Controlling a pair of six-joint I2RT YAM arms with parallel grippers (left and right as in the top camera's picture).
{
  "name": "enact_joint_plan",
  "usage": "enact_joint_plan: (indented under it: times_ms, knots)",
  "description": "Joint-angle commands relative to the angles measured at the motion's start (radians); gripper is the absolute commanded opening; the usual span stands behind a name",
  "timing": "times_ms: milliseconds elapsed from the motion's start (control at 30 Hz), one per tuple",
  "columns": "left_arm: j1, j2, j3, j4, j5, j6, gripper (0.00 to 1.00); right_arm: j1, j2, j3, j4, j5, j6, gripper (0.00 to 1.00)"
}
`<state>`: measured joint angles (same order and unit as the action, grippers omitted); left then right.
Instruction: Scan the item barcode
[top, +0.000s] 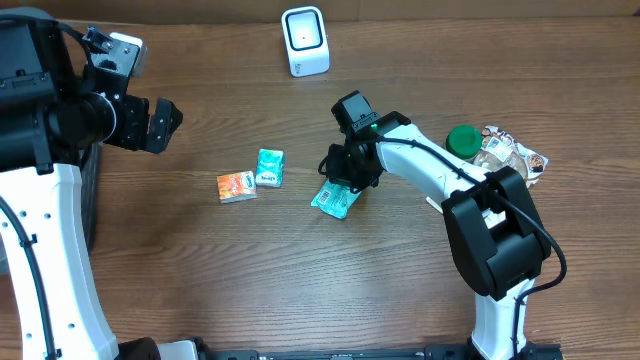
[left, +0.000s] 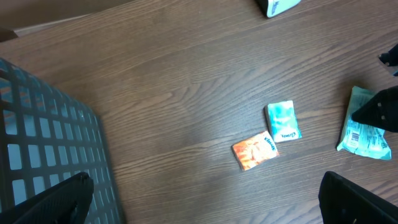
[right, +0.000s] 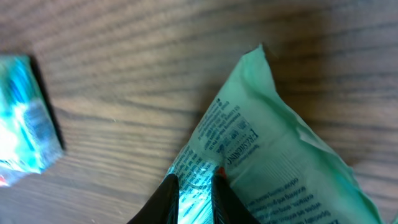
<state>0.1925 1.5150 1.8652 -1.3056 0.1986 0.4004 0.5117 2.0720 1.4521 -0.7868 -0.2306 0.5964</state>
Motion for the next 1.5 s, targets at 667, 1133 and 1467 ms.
enact_joint_plan:
  times_ms: [667,1133,1467]
  knots:
    - [0.003,-0.003,0.018,0.001,0.003,0.023,1.00,0.118,0.034,0.105,-0.400,0.130,-0.066,0.14]
    - [0.003,-0.003,0.018,0.001,0.003,0.023,1.00,0.203,0.034,0.099,-0.268,0.146,-0.043,0.17]
    - [0.003,-0.003,0.018,0.001,0.003,0.023,1.00,0.083,-0.176,0.154,-0.399,0.123,-0.162,0.46]
